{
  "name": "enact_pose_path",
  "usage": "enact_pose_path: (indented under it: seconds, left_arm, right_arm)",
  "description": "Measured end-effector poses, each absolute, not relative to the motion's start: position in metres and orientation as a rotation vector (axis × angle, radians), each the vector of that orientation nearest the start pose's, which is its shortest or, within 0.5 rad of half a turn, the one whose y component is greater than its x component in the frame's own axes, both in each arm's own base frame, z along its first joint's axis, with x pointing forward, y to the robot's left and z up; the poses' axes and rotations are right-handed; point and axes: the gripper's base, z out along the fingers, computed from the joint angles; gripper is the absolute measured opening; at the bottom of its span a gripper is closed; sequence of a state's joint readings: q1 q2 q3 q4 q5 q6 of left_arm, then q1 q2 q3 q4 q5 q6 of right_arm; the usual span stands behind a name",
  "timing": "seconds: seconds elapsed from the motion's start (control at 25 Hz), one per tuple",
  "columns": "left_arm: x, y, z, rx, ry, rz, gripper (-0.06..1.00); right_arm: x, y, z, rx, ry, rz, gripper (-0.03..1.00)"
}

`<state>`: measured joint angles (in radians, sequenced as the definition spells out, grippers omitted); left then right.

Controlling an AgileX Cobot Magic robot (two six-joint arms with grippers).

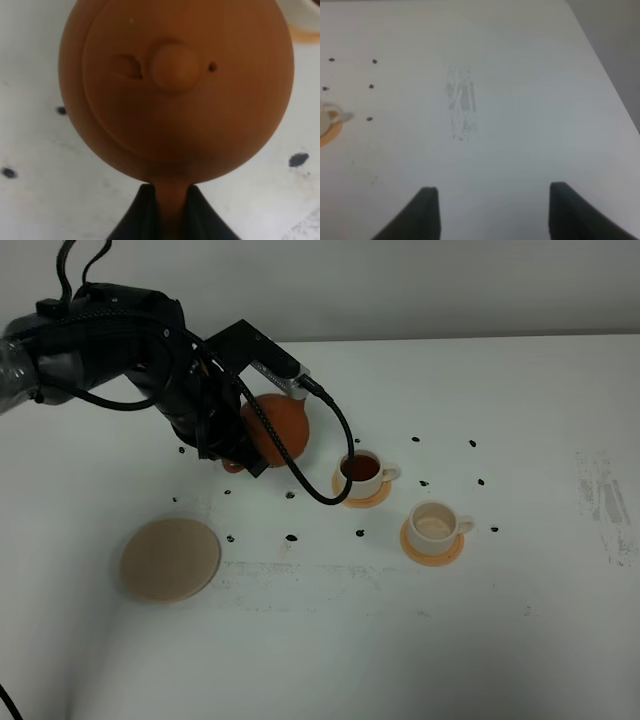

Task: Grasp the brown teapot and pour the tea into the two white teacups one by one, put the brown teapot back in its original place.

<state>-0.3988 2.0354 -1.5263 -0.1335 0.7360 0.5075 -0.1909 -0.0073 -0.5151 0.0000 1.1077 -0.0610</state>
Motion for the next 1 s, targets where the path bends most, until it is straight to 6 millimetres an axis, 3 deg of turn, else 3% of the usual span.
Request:
enact_pose_path:
  seconds: [0.28, 1.0]
  left_arm:
    - [0.397, -0.179, 0.166, 1.059, 2.618, -0.174, 0.08]
    - [0.393, -0.175, 0.159, 1.096, 2.686, -0.110, 0.08]
  right_arm:
    - [-0.010, 0.002, 0.278, 0.135, 2.068, -0.155, 0.47]
    - [-0.010, 0.002, 0.278, 0.135, 2.068, -0.155, 0.47]
